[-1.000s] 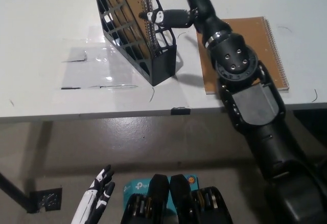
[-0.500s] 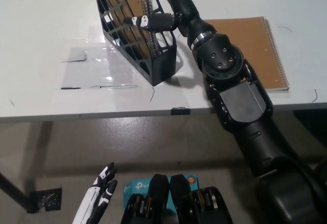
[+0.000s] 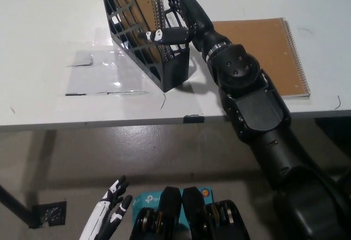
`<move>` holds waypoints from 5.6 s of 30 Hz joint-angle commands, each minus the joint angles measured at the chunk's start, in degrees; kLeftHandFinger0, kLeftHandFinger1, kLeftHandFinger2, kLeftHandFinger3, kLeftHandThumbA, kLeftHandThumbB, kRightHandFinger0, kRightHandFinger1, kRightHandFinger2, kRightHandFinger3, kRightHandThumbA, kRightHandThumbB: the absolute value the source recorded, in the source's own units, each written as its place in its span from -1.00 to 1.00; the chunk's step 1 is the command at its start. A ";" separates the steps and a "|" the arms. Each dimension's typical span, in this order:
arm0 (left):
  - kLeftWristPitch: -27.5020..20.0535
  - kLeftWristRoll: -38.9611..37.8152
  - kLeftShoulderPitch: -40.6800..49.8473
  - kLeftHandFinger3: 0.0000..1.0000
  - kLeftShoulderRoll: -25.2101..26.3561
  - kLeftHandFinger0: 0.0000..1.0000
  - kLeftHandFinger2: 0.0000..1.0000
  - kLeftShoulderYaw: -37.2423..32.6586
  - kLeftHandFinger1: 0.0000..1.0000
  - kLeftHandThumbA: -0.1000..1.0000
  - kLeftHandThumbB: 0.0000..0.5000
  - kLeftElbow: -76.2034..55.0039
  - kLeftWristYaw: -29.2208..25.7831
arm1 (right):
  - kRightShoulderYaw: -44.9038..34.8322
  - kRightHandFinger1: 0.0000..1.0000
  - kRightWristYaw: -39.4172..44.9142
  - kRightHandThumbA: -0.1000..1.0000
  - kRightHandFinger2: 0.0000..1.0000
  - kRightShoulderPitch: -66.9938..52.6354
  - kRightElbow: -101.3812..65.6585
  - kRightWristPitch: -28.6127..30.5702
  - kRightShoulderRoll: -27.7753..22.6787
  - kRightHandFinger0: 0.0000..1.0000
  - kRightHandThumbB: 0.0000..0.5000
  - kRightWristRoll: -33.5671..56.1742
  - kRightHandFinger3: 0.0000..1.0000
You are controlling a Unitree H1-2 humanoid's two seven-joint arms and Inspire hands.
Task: Use the right hand to pick up a book from the book holder on the left side and put it on another book on the right side
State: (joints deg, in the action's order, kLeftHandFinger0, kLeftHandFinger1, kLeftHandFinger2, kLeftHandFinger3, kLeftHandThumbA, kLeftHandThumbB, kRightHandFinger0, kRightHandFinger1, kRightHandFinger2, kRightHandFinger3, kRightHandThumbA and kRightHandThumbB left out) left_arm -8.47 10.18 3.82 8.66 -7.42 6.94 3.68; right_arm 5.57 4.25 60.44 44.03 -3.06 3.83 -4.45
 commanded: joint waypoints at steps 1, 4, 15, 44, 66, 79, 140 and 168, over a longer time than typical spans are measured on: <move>-0.51 0.21 -0.77 1.00 0.49 1.00 1.00 0.03 1.00 0.84 -0.48 -1.25 0.41 | -0.50 1.00 0.88 1.00 1.00 5.20 0.67 1.65 0.21 1.00 0.20 0.99 1.00; -0.51 0.16 -0.74 1.00 0.59 1.00 1.00 0.04 1.00 0.85 -0.45 -1.29 0.67 | -0.80 1.00 1.09 1.00 1.00 5.33 0.21 0.73 0.50 0.97 0.18 1.58 1.00; -0.23 1.26 -1.13 1.00 1.00 1.00 1.00 -0.26 1.00 0.90 -0.49 -1.66 0.78 | -0.40 0.75 0.16 0.96 0.94 6.23 -0.08 0.18 1.02 0.62 0.10 0.74 1.00; 0.59 0.01 -2.18 0.99 0.41 0.95 1.00 0.11 1.00 0.79 -0.51 -1.81 1.44 | -10.41 -0.39 -3.75 -1.00 0.48 8.05 10.64 4.04 3.05 -1.00 -0.37 10.52 0.55; -1.37 0.72 -2.58 0.95 0.39 0.82 0.98 -0.14 0.99 0.88 -0.57 -0.92 0.97 | -23.67 -0.11 -9.10 -1.00 0.60 23.16 -13.10 -12.03 0.58 -1.00 -0.61 18.74 0.76; -2.09 0.34 -2.42 0.93 0.34 0.73 0.93 -0.44 0.91 0.86 -0.55 -0.63 1.26 | -28.87 -0.11 -10.70 -1.00 0.75 27.41 -15.29 -17.97 -4.56 -1.00 -0.70 24.18 1.00; -2.69 -0.46 0.33 0.97 -0.37 0.63 0.90 -0.14 0.79 0.79 -0.68 0.07 0.71 | -24.19 -0.12 -8.28 -1.00 0.72 13.32 27.05 -0.85 -19.60 -1.00 -0.64 22.98 1.00; -2.70 -0.02 -0.12 0.96 -0.45 0.61 0.88 -0.21 0.77 0.82 -0.60 -0.43 0.82 | -21.08 -0.22 -9.77 -1.00 0.68 21.62 30.49 -1.40 -21.49 -1.00 -0.53 20.00 1.00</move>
State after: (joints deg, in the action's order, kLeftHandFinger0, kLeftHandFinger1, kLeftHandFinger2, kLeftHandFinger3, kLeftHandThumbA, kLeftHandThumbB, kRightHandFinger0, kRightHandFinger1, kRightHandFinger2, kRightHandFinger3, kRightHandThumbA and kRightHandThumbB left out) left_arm -9.62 10.42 3.80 8.31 -7.70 8.01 4.65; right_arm -16.76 -5.49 80.12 74.64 -6.55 -17.44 17.03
